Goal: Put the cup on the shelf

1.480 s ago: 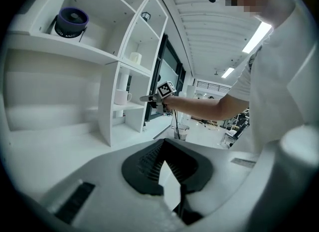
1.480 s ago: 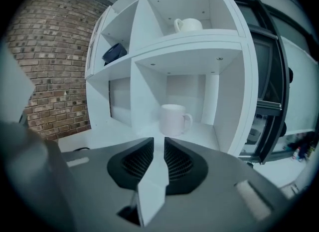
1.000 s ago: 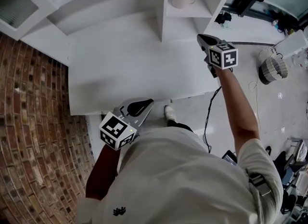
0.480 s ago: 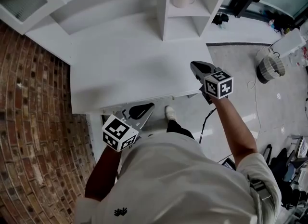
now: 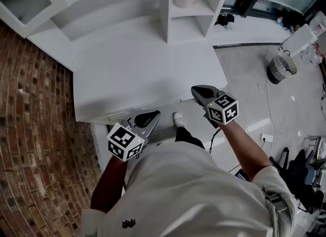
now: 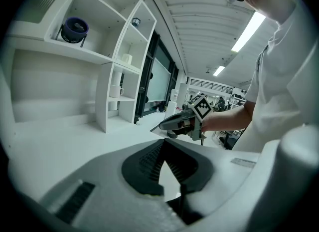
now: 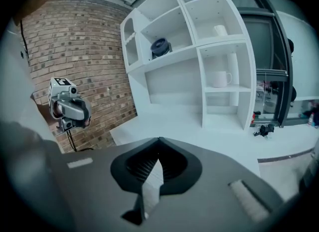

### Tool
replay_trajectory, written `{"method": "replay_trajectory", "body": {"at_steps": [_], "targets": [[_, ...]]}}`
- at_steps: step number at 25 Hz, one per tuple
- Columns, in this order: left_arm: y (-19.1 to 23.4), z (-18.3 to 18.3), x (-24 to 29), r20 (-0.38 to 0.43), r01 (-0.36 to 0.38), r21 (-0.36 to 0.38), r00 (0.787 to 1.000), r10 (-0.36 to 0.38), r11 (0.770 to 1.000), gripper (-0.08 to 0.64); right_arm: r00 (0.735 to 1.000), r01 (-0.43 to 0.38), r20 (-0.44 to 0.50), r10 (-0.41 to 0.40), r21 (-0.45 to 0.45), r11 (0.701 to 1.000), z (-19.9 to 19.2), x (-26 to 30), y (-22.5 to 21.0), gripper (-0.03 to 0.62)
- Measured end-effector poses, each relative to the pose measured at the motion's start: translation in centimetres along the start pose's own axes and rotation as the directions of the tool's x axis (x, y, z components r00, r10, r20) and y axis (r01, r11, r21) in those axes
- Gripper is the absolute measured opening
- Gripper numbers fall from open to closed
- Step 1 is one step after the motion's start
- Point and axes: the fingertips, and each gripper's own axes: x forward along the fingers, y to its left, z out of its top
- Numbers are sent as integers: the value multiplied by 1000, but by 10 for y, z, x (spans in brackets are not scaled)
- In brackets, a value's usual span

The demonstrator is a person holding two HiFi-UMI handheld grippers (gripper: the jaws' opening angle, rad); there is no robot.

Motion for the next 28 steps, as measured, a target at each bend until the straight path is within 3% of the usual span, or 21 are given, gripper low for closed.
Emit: {"method": "replay_trajectory", "body": {"at_steps": [18,28], "targets": [[-26,-44,-20,-31,-32,-19,999,32,999,6,1000,-10,-1,10,-29,1000,-44,-36,62,11],[-36,-45,-13,-39,-11,-8,999,11,1000,6,1000,-14,10,14,-18,1000,-50,-47,71,11]]}}
